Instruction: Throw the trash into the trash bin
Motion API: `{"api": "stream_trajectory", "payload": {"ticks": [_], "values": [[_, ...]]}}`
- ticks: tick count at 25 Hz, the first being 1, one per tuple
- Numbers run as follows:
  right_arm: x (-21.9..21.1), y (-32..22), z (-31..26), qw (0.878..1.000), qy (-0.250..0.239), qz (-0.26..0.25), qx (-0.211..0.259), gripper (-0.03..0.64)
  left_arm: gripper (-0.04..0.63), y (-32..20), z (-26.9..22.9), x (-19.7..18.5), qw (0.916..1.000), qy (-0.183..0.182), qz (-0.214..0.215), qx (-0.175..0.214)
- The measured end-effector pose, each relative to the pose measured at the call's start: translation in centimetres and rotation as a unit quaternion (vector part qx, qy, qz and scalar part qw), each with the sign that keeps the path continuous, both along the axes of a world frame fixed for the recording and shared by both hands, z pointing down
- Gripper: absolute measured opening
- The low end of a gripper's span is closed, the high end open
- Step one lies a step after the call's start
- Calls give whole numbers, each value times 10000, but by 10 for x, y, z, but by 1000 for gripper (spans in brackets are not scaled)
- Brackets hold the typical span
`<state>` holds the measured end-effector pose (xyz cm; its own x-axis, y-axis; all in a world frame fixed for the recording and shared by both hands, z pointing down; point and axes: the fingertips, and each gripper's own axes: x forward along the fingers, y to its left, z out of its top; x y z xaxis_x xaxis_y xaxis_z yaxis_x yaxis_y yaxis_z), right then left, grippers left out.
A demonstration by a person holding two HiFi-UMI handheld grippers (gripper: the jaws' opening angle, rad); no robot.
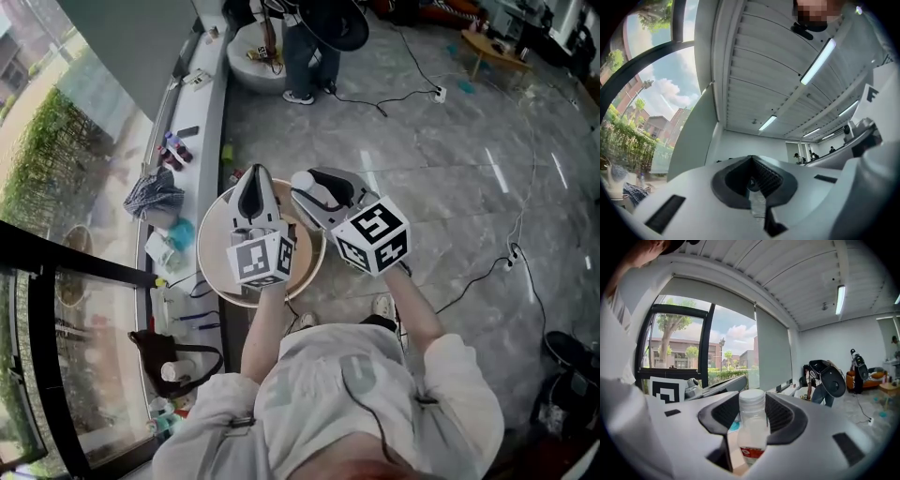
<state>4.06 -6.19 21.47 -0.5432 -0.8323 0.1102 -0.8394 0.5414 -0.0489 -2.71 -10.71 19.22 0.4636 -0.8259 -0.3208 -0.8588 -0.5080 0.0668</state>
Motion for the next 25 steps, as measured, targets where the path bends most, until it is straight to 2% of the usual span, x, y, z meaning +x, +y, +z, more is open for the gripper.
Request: {"api": "stream_trajectory", "payload": {"ticks": [5,10,13,16,20,25], "values": [[7,0,4,9998,136,101,70,179,12,7,4,18,9994,-224,246,25],[19,-5,4,9991,320,239,148,179,12,3,6,32,9992,-189,364,-8],[36,-10,4,9989,270,368,118,179,12,-1,0,49,9987,-187,468,22],[59,-18,9,9982,161,579,38,179,12,-7,3,68,9981,-201,578,-35],[104,-24,26,9953,33,957,-151,179,12,-14,22,106,9961,-240,787,-305],[170,-39,90,9905,-157,1158,-728,180,12,-26,70,174,9906,-468,1093,-681]]}}
